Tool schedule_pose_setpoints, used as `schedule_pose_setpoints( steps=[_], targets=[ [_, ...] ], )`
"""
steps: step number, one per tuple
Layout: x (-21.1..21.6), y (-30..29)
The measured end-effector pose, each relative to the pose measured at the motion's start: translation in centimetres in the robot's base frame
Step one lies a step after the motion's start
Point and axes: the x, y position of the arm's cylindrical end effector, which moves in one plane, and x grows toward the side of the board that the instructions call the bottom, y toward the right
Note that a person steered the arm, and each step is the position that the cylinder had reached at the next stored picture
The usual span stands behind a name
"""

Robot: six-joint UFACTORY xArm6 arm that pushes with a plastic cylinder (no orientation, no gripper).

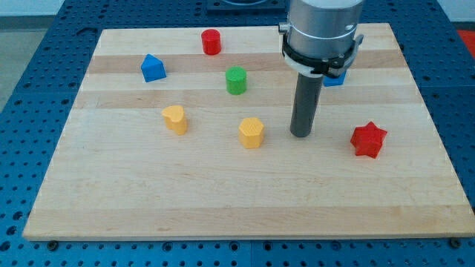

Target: Push the red star towards bottom right of the board

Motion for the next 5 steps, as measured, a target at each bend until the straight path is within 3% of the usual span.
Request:
schedule_pose_setpoints(
  steps=[2, 5],
  targets=[
    [-2.2, 3.6],
    [-2.1, 7.1]
  ],
)
